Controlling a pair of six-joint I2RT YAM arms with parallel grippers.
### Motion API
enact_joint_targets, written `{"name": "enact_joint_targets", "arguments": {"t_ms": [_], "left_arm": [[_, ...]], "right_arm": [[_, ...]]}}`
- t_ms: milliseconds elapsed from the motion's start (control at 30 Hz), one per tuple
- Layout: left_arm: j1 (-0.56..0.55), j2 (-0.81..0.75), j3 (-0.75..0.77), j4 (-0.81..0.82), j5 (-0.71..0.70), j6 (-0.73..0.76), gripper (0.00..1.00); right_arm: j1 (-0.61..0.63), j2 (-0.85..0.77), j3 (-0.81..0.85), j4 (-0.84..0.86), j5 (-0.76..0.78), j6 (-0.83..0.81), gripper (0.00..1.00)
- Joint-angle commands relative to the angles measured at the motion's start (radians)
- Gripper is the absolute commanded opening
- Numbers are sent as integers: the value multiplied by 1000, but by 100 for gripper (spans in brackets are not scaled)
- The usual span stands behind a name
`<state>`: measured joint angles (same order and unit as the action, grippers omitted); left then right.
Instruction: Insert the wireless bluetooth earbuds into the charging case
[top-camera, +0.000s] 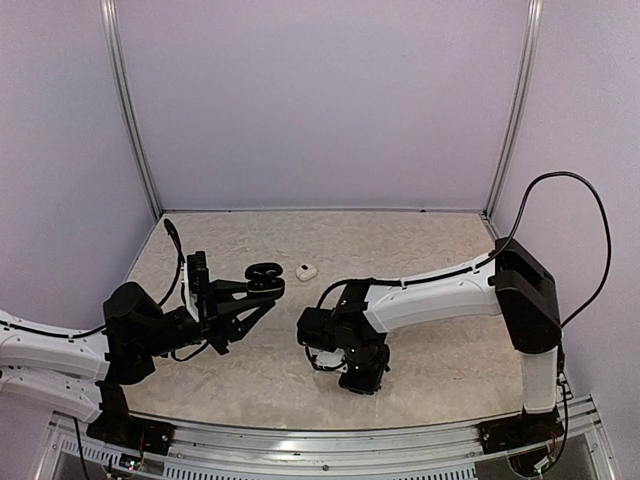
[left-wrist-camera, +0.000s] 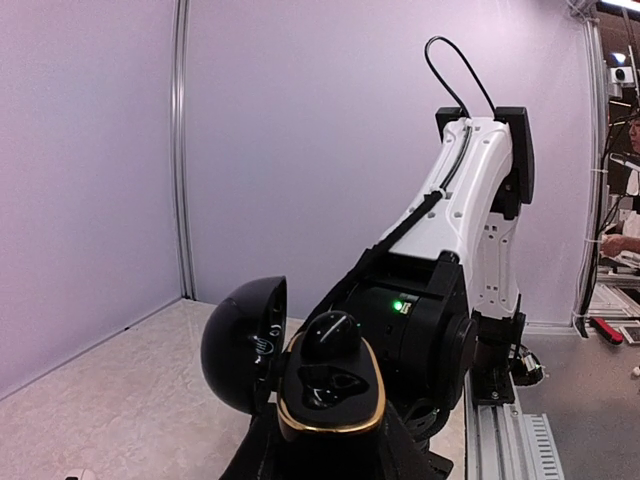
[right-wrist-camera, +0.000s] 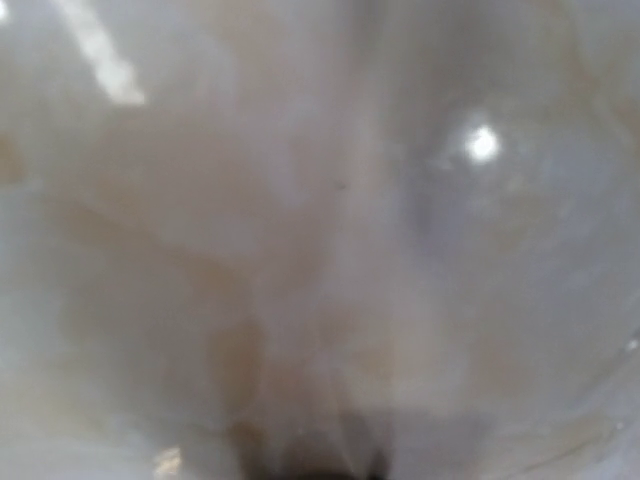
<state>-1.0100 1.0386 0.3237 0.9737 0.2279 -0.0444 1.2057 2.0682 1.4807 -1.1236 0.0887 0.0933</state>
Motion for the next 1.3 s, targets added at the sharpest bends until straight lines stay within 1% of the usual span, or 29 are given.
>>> {"name": "enact_joint_targets", "arguments": {"t_ms": [0, 67, 133, 267, 367, 500, 767, 867, 933, 1033, 1100, 1200, 1267], "left_arm": [[4, -21, -9, 39, -2, 4, 0], [5, -19, -8, 38, -2, 3, 0], [4, -17, -6, 37, -3, 3, 0], [4, -10, -5, 41, -5, 2, 0], [5, 2, -2, 46, -9, 0, 0], [10, 14, 8, 55, -7, -7, 0], [30, 52, 20, 85, -7, -25, 0], [31, 65, 28, 90, -1, -25, 0], [32, 70, 31, 97, 4, -21, 0], [31, 83, 48, 85, 11, -8, 0], [31, 91, 58, 78, 24, 1, 0], [29, 98, 64, 77, 41, 17, 0], [25, 101, 68, 76, 60, 29, 0]], "right_arm": [[17, 27, 32, -40, 25, -18, 19], [18, 28, 38, -47, 32, -24, 15], [18, 26, 44, -49, 31, -28, 13], [17, -6, 53, -30, 31, -32, 10], [8, -64, 51, 21, 25, -36, 10], [-22, -169, 22, 126, 8, -37, 10], [-49, -432, -64, 366, 63, -57, 10], [-48, -524, -103, 439, 80, -79, 10], [-48, -586, -123, 499, 76, -128, 10], [-46, -692, -156, 620, 29, -163, 11], [-46, -751, -181, 708, -35, -176, 11], [-33, -790, -183, 781, -113, -190, 11], [-5, -797, -176, 809, -130, -213, 11]]}}
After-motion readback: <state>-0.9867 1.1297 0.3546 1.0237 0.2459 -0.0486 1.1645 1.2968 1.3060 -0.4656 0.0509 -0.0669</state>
